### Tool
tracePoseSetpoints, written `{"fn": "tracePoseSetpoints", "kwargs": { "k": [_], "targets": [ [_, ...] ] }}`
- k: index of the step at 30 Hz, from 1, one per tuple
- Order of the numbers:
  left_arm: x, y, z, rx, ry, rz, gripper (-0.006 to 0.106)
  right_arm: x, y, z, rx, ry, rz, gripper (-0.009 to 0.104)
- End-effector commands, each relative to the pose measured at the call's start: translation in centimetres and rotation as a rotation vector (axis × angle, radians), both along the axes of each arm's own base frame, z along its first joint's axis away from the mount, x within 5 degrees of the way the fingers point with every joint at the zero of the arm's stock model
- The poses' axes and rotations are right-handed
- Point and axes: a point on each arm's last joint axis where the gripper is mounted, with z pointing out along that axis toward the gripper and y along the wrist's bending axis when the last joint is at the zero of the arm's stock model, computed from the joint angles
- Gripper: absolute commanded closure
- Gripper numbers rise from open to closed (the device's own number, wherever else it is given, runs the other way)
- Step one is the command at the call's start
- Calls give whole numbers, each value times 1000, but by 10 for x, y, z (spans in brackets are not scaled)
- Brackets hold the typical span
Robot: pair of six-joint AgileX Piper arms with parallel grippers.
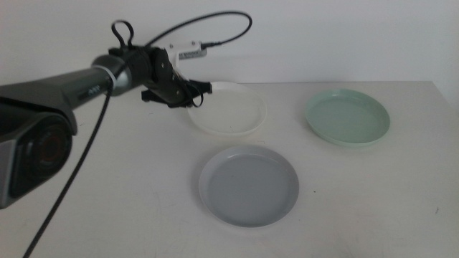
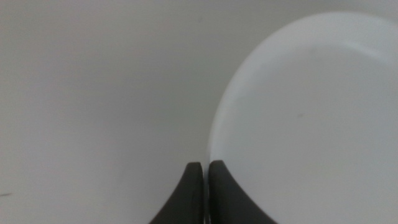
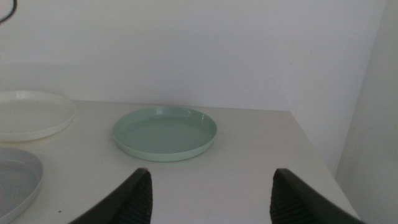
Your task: Stack the three bowls on top of each other.
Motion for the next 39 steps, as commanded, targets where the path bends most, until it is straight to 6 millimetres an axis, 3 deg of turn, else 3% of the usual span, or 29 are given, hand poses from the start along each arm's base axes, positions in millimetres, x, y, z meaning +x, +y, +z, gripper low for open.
{"fn": "tracePoseSetpoints", "kwargs": {
  "k": [1, 8, 14, 18, 24, 32, 39],
  "targets": [
    [-7, 3, 79, -58, -172, 10, 100, -2, 1, 11, -11, -113, 6, 46],
    [-54, -4, 134, -82, -255, -31, 100, -2, 1, 11, -11, -113, 6, 46],
    [-111, -15, 143, -119, -278, -71, 100, -2, 1, 11, -11, -113, 6, 46],
    [-145, -19, 129, -142, -264, -88, 100, -2, 1, 11, -11, -113, 6, 46],
    [-174, -27, 99, -151, -200, -107, 100, -2, 1, 11, -11, -113, 6, 46],
    [-188, -27, 68, -179, -179, -84, 100, -2, 1, 11, -11, -113, 6, 46],
    [-183, -30, 41, -186, -123, -51, 100, -2, 1, 11, -11, -113, 6, 46]
  ]
}}
